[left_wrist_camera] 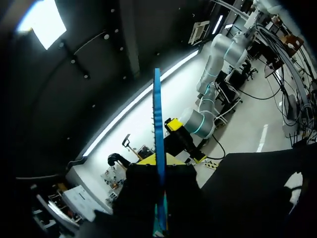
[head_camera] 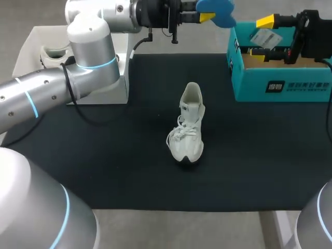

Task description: Take the shoe out of the shoebox, open the shoe tongue, remove and reinsert the insole, then place the shoe into the shoebox

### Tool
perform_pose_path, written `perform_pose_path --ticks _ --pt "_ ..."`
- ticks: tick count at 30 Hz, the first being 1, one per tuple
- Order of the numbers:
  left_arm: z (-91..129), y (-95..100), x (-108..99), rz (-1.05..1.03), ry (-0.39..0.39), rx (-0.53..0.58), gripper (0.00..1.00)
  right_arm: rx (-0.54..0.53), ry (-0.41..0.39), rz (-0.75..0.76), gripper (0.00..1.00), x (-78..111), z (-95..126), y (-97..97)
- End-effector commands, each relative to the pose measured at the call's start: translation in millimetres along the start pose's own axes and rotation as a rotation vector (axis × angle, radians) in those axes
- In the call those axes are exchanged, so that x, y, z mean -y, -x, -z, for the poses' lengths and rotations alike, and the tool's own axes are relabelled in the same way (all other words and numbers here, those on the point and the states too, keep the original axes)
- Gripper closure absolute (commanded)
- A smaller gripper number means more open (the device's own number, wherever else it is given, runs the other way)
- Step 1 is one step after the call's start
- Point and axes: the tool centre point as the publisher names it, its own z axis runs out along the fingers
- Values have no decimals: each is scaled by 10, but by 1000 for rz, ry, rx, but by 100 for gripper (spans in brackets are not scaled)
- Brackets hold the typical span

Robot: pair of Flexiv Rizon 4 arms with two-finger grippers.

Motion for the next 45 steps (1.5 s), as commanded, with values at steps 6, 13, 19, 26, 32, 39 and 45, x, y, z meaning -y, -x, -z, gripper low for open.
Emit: perform_pose_path --ticks 6,13,19,26,32,39,45 --pt "62 120 -62 -606 23 -103 100 1 2 -1 0 1 -13 -1" --pt "62 120 -62 -606 23 -103 100 1 2 -1 0 1 -13 -1" --pt "105 99 -111 -764 92 -104 100 1 2 -1 0 1 -13 -1" --pt "97 -62 -167 -732 142 -98 100 15 8 0 0 2 -24 -8" --pt "45 -153 -191 -712 173 -91 100 74 25 25 0 -71 -80 -49" --pt "-16 -211 -237 -737 209 -77 100 87 45 56 0 -258 -193 -115" --pt "-125 -296 -284 -730 191 -76 100 76 18 56 39 -370 -354 -94"
